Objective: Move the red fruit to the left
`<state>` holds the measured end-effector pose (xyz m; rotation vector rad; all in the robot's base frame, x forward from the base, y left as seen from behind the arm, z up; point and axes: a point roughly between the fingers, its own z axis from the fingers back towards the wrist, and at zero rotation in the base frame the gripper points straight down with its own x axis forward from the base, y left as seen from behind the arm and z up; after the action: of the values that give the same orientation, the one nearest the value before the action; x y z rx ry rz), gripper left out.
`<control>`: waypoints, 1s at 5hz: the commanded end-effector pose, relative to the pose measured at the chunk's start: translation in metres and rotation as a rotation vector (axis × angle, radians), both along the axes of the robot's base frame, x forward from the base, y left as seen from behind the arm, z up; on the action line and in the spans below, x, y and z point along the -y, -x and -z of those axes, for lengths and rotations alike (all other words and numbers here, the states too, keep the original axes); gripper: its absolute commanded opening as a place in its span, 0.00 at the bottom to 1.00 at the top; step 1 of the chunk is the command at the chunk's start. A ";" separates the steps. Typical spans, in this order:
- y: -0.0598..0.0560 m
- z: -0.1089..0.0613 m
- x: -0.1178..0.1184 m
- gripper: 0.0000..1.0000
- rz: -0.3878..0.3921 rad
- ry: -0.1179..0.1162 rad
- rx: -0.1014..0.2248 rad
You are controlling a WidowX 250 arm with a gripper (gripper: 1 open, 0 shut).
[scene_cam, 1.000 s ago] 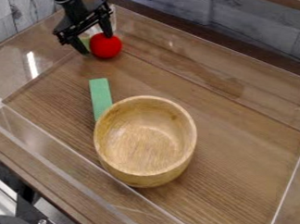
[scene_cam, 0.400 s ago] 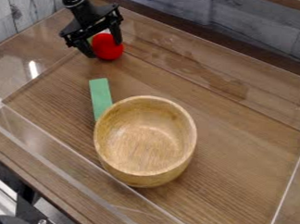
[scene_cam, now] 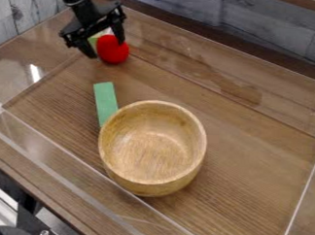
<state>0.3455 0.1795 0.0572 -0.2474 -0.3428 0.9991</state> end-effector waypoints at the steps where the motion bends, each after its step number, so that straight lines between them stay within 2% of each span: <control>1: -0.018 -0.013 -0.016 1.00 -0.068 -0.048 0.050; 3: -0.006 -0.030 -0.011 1.00 -0.177 -0.057 0.037; 4: -0.003 -0.022 -0.009 1.00 -0.224 -0.066 0.032; 5: 0.000 -0.019 -0.008 1.00 -0.275 -0.065 0.027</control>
<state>0.3371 0.1839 0.0448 -0.1514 -0.3484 1.2733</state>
